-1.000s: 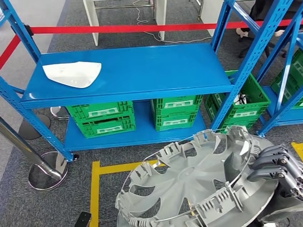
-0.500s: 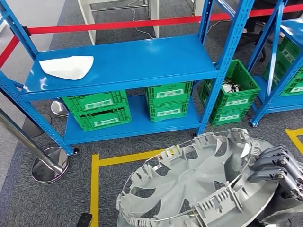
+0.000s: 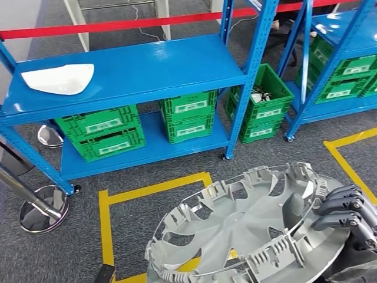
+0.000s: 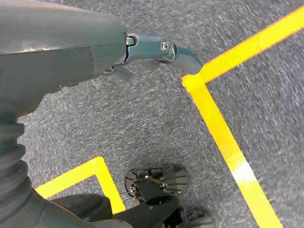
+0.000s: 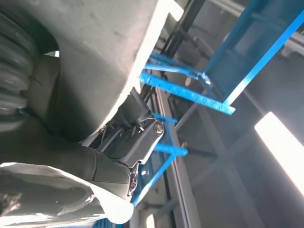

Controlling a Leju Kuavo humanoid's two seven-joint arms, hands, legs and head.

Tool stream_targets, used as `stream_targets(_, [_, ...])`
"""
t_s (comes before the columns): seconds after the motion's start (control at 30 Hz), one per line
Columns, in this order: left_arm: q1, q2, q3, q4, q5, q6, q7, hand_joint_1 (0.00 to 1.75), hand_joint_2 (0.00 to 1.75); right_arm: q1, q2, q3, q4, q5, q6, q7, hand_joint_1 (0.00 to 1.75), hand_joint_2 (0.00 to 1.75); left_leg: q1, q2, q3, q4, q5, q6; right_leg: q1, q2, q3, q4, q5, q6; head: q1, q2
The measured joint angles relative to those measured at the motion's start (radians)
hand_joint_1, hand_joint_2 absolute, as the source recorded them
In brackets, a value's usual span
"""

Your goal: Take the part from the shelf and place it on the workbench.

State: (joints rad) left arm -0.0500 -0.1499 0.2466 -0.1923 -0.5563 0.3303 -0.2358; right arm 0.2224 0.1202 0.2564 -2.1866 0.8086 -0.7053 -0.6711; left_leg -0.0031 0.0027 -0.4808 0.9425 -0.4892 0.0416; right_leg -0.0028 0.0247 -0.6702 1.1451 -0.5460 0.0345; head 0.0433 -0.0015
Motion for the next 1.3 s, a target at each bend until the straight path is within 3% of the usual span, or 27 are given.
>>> stream_targets(0.07, [0.003, -0.001, 0.002, 0.0, 0.002, 0.0, -0.007, 0.0, 1.75, 0.002, 0.0, 0.0, 0.0, -0.005, 0.0, 0.001, 1.75, 1.75, 0.0, 0.03, -0.012, 0.008, 0.002, -0.001, -0.005, -0.016, -0.042, 0.111, -0.044, 0.008, 0.0, 0.0])
stream_targets(0.1, [0.003, -0.002, 0.003, 0.0, 0.002, 0.0, -0.009, 0.0, 1.75, 0.003, 0.0, 0.0, 0.0, -0.006, 0.0, 0.001, 1.75, 1.75, 0.0, 0.045, -0.018, 0.014, 0.002, -0.002, -0.008, -0.021, -0.036, 0.115, -0.039, 0.011, 0.0, 0.0])
stream_targets(0.17, [0.0, -0.005, 0.004, 0.0, 0.001, 0.0, -0.012, 0.0, 1.75, 0.003, 0.0, 0.0, 0.0, -0.006, 0.0, 0.001, 1.75, 1.75, 0.002, 0.07, -0.028, 0.029, -0.001, -0.007, -0.012, -0.041, 0.036, 0.01, 0.01, 0.016, 0.0, 0.0])
stream_targets(0.23, [-0.002, -0.008, 0.006, 0.0, -0.001, 0.0, -0.012, 0.0, 1.75, 0.002, 0.0, 0.001, 0.0, -0.006, 0.0, 0.002, 1.75, 1.75, -0.001, 0.09, -0.036, 0.045, -0.007, -0.017, -0.01, -0.071, 0.111, -0.11, 0.04, 0.011, 0.0, 0.0])
stream_targets(0.3, [-0.004, -0.009, 0.011, 0.0, -0.002, 0.001, -0.011, 0.0, 1.75, 0.003, 0.0, 0.001, -0.001, -0.005, 0.0, 0.002, 1.75, 1.75, -0.005, 0.103, -0.041, 0.055, -0.009, -0.028, -0.005, -0.075, 0.126, -0.141, 0.041, -0.003, -0.001, 0.0])
stream_targets(0.37, [-0.005, -0.01, 0.016, 0.0, -0.003, 0.002, -0.008, 0.0, 1.75, 0.005, 0.0, 0.001, -0.002, -0.007, 0.0, 0.002, 1.75, 1.75, -0.003, 0.108, -0.041, 0.059, -0.01, -0.037, -0.006, -0.055, 0.119, -0.14, 0.048, -0.018, -0.002, 0.0])
stream_targets(0.43, [-0.006, -0.01, 0.018, 0.0, -0.006, 0.002, -0.002, 0.0, 1.75, 0.004, 0.0, 0.001, -0.003, -0.009, 0.0, 0.002, 1.75, 1.75, 0.002, 0.071, -0.055, 0.095, -0.043, -0.049, -0.01, -0.038, 0.114, -0.141, 0.056, -0.031, -0.004, 0.0])
stream_targets(0.5, [-0.004, -0.01, 0.02, 0.0, -0.009, 0.003, 0.003, 0.0, 1.75, 0.003, 0.0, 0.001, -0.004, -0.011, 0.0, 0.002, 1.75, 1.75, 0.006, 0.022, -0.101, 0.207, -0.112, -0.056, -0.01, -0.02, 0.106, -0.141, 0.062, -0.041, -0.007, 0.0])
stream_targets(0.57, [0.0, -0.01, 0.021, 0.0, -0.011, 0.003, 0.007, 0.0, 1.75, 0.004, 0.0, 0.001, -0.004, -0.012, 0.0, 0.002, 1.75, 1.75, 0.007, 0.008, -0.151, 0.329, -0.161, -0.057, -0.008, 0.004, 0.098, -0.141, 0.068, -0.045, -0.007, 0.0])
stream_targets(0.6, [0.001, -0.01, 0.021, 0.0, -0.012, 0.003, 0.008, 0.0, 1.75, 0.004, 0.0, 0.001, -0.004, -0.013, 0.0, 0.002, 1.75, 1.75, 0.007, 0.006, -0.159, 0.349, -0.158, -0.054, -0.007, 0.018, 0.095, -0.14, 0.071, -0.045, -0.007, 0.0])
stream_targets(0.67, [0.002, -0.01, 0.021, 0.0, -0.016, 0.004, 0.012, 0.0, 1.75, 0.004, 0.0, 0.001, -0.004, -0.014, 0.0, 0.002, 1.75, 1.75, 0.006, -0.006, -0.122, 0.272, -0.098, -0.045, -0.005, 0.045, 0.094, -0.14, 0.075, -0.043, -0.007, 0.0])
stream_targets(0.73, [0.002, -0.008, 0.022, 0.0, -0.018, 0.006, 0.016, 0.0, 1.75, 0.003, 0.0, 0.001, -0.005, -0.016, 0.0, 0.002, 1.75, 1.75, 0.007, -0.065, -0.061, 0.135, -0.033, -0.028, -0.005, 0.07, 0.09, -0.139, 0.08, -0.039, -0.006, 0.0])
stream_targets(0.8, [0.002, -0.006, 0.023, 0.0, -0.019, 0.008, 0.019, 0.0, 1.75, 0.003, 0.0, 0.001, -0.005, -0.017, 0.0, 0.001, 1.75, 1.75, 0.006, -0.108, -0.034, 0.066, -0.017, -0.017, -0.011, 0.094, 0.078, -0.138, 0.088, -0.028, -0.009, 0.0])
stream_targets(0.87, [0.002, -0.007, 0.024, 0.0, -0.019, 0.009, 0.021, 0.0, 1.75, 0.004, 0.0, 0.0, -0.005, -0.017, 0.0, 0.001, 1.75, 1.75, 0.005, -0.09, -0.033, 0.052, -0.015, -0.015, -0.016, 0.115, 0.063, -0.14, 0.097, -0.012, -0.013, 0.0])
stream_targets(0.9, [0.001, -0.008, 0.024, 0.0, -0.019, 0.009, 0.021, 0.0, 1.75, 0.005, 0.0, 0.0, -0.006, -0.017, 0.0, 0.001, 1.75, 1.75, 0.007, -0.075, -0.032, 0.045, -0.01, -0.014, -0.015, 0.105, 0.055, -0.136, 0.095, -0.007, -0.011, 0.0])
stream_targets(0.93, [0.001, -0.008, 0.024, 0.0, -0.02, 0.01, 0.021, 0.0, 1.75, 0.004, 0.0, -0.001, -0.006, -0.018, -0.001, 0.001, 1.75, 1.75, 0.01, -0.059, -0.031, 0.037, -0.004, -0.012, -0.013, 0.08, 0.042, -0.118, 0.082, -0.002, -0.008, 0.0])
stream_targets(1.0, [0.002, -0.008, 0.025, 0.0, -0.021, 0.01, 0.021, 0.0, 1.75, 0.004, 0.0, -0.003, -0.007, -0.018, -0.001, 0.001, 1.75, 1.75, 0.011, -0.025, -0.031, 0.03, 0.002, -0.008, -0.01, 0.012, -0.007, -0.02, 0.022, 0.007, -0.001, 0.0])
stream_targets(1.07, [0.005, -0.008, 0.026, 0.0, -0.021, 0.01, 0.021, 0.0, 1.75, 0.004, 0.0, -0.003, -0.007, -0.019, -0.001, 0.0, 1.75, 1.75, 0.01, 0.012, -0.034, 0.031, 0.002, -0.007, -0.011, -0.016, -0.062, 0.107, -0.034, 0.016, 0.002, 0.0])
stream_targets(1.1, [0.006, -0.008, 0.027, 0.0, -0.021, 0.009, 0.021, 0.0, 1.75, 0.005, 0.0, -0.003, -0.007, -0.02, -0.001, 0.0, 1.75, 1.75, 0.01, 0.03, -0.035, 0.032, 0.002, -0.008, -0.012, -0.02, -0.071, 0.136, -0.039, 0.019, 0.002, 0.0])
stream_targets(1.13, [0.006, -0.009, 0.027, 0.0, -0.021, 0.009, 0.021, 0.0, 1.75, 0.005, 0.0, -0.003, -0.007, -0.02, -0.001, 0.0, 1.75, 1.75, 0.01, 0.047, -0.035, 0.033, 0.001, -0.009, -0.012, -0.024, -0.057, 0.121, -0.025, 0.021, 0.002, 0.0])
stream_targets(1.2, [0.002, -0.01, 0.029, 0.0, -0.022, 0.009, 0.021, 0.0, 1.75, 0.005, 0.0, -0.003, -0.007, -0.02, -0.001, 0.0, 1.75, 1.75, 0.009, 0.073, -0.035, 0.038, -0.003, -0.014, -0.011, -0.053, 0.025, -0.008, 0.029, 0.019, 0.002, 0.0])
stream_targets(1.27, [-0.001, -0.011, 0.03, 0.0, -0.022, 0.009, 0.021, 0.0, 1.75, 0.004, 0.0, -0.003, -0.008, -0.021, -0.001, 0.0, 1.75, 1.75, 0.003, 0.092, -0.036, 0.046, -0.01, -0.024, -0.007, -0.093, 0.097, -0.122, 0.058, 0.006, 0.001, 0.0])
stream_targets(1.3, [-0.002, -0.012, 0.031, 0.0, -0.022, 0.008, 0.021, 0.0, 1.75, 0.004, 0.0, -0.003, -0.008, -0.021, -0.001, 0.0, 1.75, 1.75, 0.0, 0.1, -0.035, 0.049, -0.012, -0.029, -0.005, -0.102, 0.11, -0.142, 0.058, -0.003, 0.0, 0.0])
